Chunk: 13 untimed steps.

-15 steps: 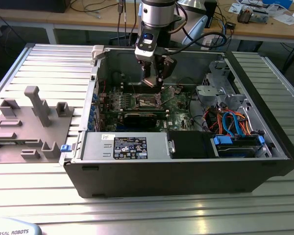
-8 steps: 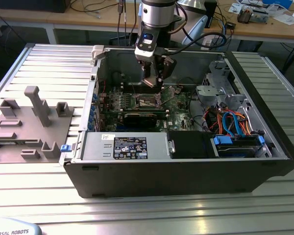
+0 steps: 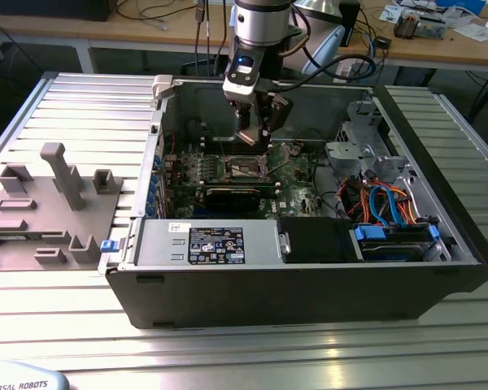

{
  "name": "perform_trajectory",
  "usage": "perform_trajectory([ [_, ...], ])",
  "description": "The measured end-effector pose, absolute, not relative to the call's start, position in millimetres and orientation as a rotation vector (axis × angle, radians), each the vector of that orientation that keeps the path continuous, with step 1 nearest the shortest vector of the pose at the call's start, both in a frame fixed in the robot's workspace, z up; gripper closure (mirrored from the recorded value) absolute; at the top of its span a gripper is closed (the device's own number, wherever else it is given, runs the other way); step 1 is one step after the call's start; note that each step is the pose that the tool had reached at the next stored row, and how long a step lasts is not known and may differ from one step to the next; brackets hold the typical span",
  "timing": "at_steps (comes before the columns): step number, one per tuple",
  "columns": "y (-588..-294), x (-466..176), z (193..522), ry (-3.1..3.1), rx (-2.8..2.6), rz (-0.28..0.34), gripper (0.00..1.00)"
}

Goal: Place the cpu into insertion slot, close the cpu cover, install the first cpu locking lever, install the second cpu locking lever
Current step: 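Place the cpu into insertion slot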

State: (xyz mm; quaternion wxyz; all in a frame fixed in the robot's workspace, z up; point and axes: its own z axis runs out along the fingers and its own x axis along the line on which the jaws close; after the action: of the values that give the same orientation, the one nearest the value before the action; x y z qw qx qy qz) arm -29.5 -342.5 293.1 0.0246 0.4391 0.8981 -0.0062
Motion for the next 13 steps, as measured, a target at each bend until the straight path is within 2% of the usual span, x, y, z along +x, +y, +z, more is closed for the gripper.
perform_trajectory([
  [13, -342.5, -29.5, 292.7, 2.764, 1.386, -0.02, 0.45],
])
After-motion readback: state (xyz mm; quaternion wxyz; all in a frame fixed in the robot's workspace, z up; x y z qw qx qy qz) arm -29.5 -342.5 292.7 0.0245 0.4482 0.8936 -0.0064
